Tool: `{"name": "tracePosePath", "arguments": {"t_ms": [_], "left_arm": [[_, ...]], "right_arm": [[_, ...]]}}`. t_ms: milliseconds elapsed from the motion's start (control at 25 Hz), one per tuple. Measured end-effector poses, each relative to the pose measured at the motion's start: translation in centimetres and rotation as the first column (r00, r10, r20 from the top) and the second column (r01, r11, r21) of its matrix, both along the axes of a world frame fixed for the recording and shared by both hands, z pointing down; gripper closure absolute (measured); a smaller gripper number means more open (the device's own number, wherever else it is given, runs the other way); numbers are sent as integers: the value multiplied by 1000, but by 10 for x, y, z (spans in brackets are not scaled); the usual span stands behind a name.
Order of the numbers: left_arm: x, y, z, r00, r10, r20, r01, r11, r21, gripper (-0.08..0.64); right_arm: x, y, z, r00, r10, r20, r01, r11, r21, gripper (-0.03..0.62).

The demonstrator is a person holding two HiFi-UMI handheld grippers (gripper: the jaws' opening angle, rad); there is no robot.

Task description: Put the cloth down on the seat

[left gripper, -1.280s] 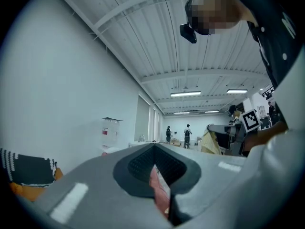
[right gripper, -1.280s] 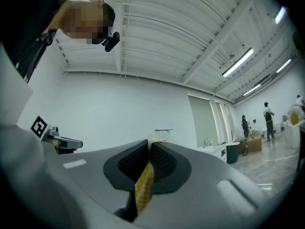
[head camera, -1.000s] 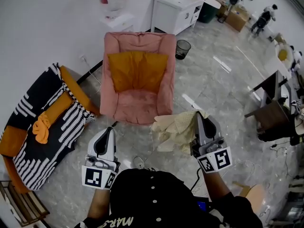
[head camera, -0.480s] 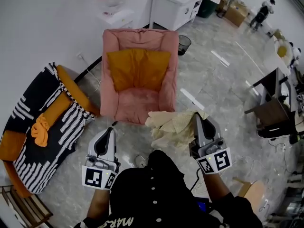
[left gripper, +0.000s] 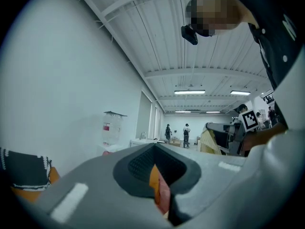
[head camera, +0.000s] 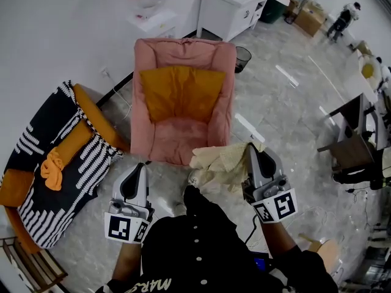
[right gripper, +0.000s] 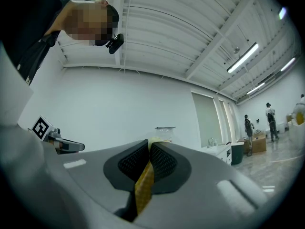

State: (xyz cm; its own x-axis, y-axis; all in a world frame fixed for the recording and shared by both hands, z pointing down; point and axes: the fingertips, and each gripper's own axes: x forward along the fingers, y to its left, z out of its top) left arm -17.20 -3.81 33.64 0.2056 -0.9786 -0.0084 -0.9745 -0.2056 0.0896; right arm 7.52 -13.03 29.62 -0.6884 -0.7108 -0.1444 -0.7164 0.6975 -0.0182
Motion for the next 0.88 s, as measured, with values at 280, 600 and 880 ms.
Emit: {"name": "tracePosePath", "arguments": {"t_ms": [280,600,880], "left_arm": [[-14,-57,-10,1000,-11,17,10,1000,25,558],[-28,-119,-25,999,-35,27,34,998,55,560],[-31,-163,-25,998,-56,30,55,997,47,558]], "right_arm": [[-27,-56,-9,999,-45,11,44,999,26,560],[-49,-122,-29,996,-88,31,86,994,61,560],[-58,-170,-31,992,-120,41,118,991,59,560]]}}
